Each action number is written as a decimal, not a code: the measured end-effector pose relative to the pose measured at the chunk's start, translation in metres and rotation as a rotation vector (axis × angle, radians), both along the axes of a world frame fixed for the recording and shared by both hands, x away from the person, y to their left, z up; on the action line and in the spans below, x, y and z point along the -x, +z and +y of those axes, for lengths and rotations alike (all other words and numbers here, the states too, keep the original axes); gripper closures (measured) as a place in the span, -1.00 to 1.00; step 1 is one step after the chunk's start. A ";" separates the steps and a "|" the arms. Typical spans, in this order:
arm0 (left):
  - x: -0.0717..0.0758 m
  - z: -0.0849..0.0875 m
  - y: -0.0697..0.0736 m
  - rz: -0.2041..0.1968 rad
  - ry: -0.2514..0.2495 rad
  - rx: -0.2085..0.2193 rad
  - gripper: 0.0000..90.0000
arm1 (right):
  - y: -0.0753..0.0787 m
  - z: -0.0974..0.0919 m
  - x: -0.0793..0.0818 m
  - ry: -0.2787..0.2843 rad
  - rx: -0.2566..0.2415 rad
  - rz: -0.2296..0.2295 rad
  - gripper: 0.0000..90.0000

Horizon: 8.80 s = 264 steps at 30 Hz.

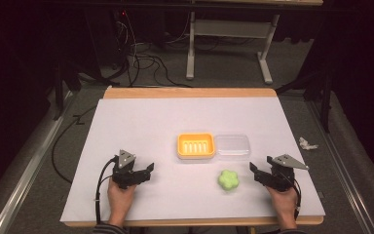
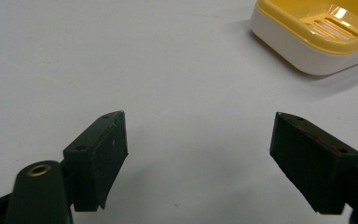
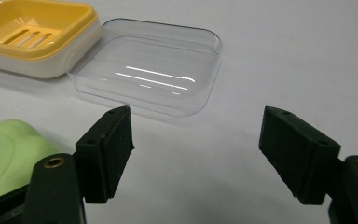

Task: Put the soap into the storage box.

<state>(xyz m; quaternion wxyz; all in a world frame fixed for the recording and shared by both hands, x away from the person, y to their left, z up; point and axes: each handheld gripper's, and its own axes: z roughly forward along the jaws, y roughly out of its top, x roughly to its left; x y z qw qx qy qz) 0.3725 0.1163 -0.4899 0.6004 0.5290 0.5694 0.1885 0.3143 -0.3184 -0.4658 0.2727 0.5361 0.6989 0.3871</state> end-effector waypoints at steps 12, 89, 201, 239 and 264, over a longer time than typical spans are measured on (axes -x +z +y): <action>0.000 0.000 0.000 0.001 0.001 0.000 -0.56 | 0.013 0.013 0.018 0.047 -0.036 0.007 -0.68; -0.001 0.000 0.000 0.003 0.005 0.009 -0.56 | -0.005 0.093 0.007 0.312 0.170 0.235 -0.40; 0.002 0.003 0.002 -0.007 -0.011 0.032 -0.57 | 0.026 0.168 -0.127 0.350 0.140 0.273 -0.40; 0.000 0.001 0.001 0.003 -0.006 0.014 -0.55 | 0.049 0.146 -0.100 0.306 -0.042 0.091 -0.59; 0.001 0.000 0.001 -0.003 -0.004 0.016 -0.55 | 0.079 0.113 -0.068 0.296 -0.141 -0.019 -0.76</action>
